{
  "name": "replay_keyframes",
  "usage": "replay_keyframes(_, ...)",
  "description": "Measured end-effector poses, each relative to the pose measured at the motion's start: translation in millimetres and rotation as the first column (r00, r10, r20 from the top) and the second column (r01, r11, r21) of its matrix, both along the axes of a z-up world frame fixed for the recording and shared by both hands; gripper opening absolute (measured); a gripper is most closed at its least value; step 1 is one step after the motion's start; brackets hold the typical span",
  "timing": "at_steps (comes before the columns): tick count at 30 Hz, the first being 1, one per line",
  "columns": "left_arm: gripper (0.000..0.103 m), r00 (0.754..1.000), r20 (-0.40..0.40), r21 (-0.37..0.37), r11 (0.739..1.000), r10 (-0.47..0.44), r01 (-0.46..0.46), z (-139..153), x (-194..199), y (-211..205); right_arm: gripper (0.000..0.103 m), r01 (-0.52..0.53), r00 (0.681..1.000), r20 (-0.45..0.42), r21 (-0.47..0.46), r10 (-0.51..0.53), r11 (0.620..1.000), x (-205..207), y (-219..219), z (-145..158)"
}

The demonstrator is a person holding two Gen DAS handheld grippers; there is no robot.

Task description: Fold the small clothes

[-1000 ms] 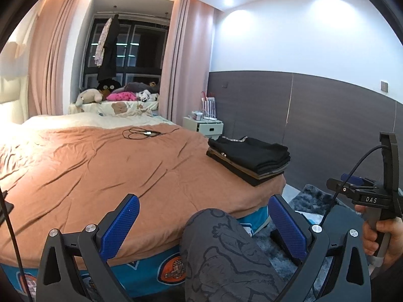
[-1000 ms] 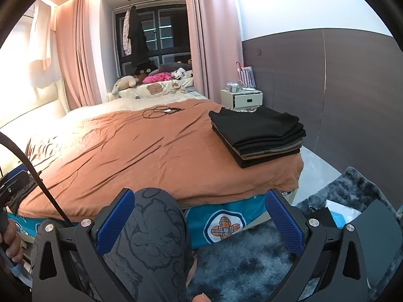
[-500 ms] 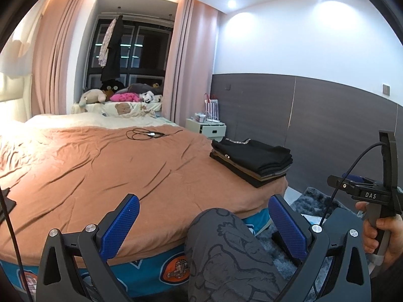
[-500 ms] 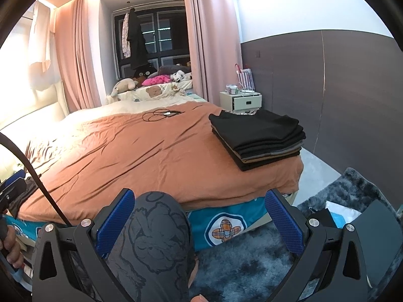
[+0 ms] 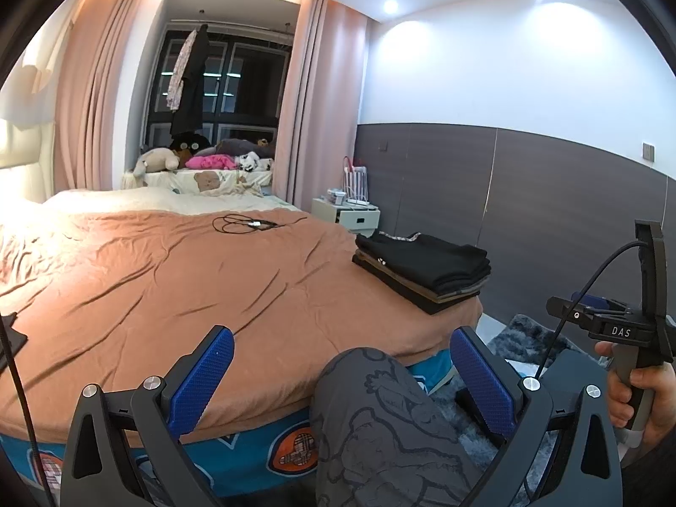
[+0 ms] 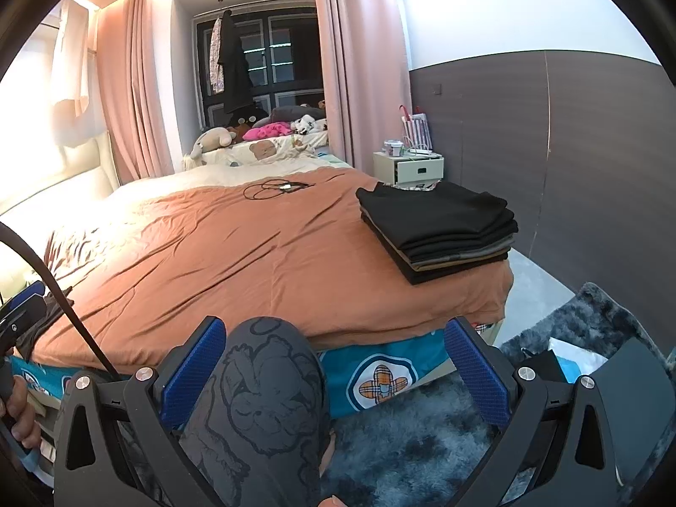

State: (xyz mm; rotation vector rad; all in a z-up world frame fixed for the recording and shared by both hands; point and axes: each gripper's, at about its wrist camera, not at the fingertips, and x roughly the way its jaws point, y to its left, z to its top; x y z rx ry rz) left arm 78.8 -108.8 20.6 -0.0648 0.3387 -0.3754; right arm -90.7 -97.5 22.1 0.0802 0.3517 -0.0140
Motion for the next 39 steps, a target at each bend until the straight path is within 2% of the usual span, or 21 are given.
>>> replay_keyframes(39,0.103,1.0,-0.002,0.0,1.0,-0.007,0.007,-0.3,-4.6,-5.7,0.103,-0.006,1.0,-0.006,-0.001,0.006,1.0,2.7,-6.5,-0.5)
